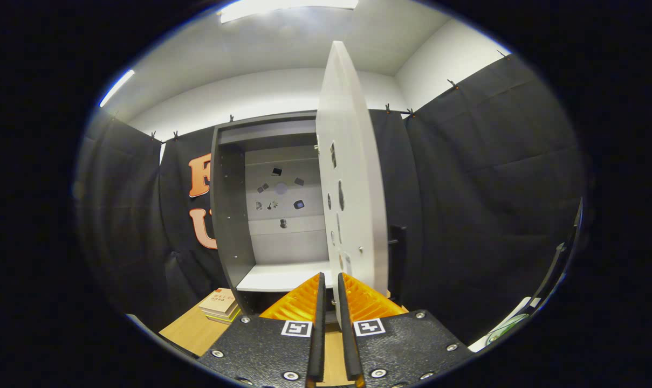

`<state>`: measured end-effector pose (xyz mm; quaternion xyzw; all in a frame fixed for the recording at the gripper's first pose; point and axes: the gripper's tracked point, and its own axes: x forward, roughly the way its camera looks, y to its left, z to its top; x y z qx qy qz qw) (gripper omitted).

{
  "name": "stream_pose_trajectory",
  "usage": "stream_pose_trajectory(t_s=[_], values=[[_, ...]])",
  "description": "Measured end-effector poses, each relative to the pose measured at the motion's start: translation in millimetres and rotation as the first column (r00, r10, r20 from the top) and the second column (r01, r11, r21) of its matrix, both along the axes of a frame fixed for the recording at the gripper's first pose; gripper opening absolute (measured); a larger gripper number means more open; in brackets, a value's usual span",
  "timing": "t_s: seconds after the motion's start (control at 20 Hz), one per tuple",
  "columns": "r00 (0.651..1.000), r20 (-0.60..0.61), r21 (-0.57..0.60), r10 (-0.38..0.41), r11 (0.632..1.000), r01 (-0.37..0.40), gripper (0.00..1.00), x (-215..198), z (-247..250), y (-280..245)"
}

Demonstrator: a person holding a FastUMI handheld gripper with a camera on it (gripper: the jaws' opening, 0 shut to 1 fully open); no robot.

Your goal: Open the shoe cabinet door, grab the shoes and put them into the shoe cabinet, then close the shoe cabinet door.

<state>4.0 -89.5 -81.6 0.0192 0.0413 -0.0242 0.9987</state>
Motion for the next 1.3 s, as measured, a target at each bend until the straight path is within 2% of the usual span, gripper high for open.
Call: stream_pose_trajectory(t_s=[0.25,0.65,1.0,1.3], values=[[0.999,-0.044,-0.003,0.006,1.000,-0.006,0.25,8,-24,43],[0.988,-0.155,0.080,-0.013,0.997,0.026,0.41,36,-93,93],[0.961,-0.276,0.119,0.028,0.993,0.005,0.43,55,-171,110],[0.920,-0.386,0.178,0.069,0.984,0.001,0.45,67,-261,117]])
